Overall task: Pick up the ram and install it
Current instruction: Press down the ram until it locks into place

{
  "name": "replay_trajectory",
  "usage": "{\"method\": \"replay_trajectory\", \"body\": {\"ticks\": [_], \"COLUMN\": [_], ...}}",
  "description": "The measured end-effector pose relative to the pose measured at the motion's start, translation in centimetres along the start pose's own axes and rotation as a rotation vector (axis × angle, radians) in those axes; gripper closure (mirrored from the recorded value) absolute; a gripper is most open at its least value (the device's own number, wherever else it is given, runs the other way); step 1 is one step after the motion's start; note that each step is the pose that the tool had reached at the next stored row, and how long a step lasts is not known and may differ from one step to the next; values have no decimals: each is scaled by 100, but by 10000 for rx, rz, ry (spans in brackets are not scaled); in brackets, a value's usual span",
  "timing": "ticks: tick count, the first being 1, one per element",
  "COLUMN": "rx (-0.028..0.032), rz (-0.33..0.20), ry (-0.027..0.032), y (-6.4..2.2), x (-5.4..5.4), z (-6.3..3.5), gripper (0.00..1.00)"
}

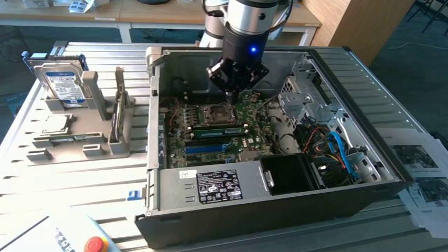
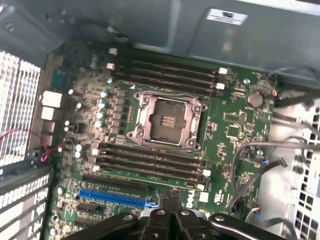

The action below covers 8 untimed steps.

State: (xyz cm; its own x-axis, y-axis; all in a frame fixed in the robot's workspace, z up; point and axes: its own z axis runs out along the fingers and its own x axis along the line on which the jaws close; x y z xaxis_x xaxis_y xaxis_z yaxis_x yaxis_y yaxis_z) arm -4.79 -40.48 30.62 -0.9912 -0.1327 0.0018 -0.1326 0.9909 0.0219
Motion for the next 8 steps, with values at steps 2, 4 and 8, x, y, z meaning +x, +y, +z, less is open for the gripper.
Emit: {"method": "replay_trajectory", "body": {"ticks": [2,4,8], "rx": [-1,-1,-2], "rz": [328,643,1207], "ry": [-7,-14,-26], "y": [0,0,0], "x": [0,0,0], "z": [2,3,5], "gripper": [90,90,90]}}
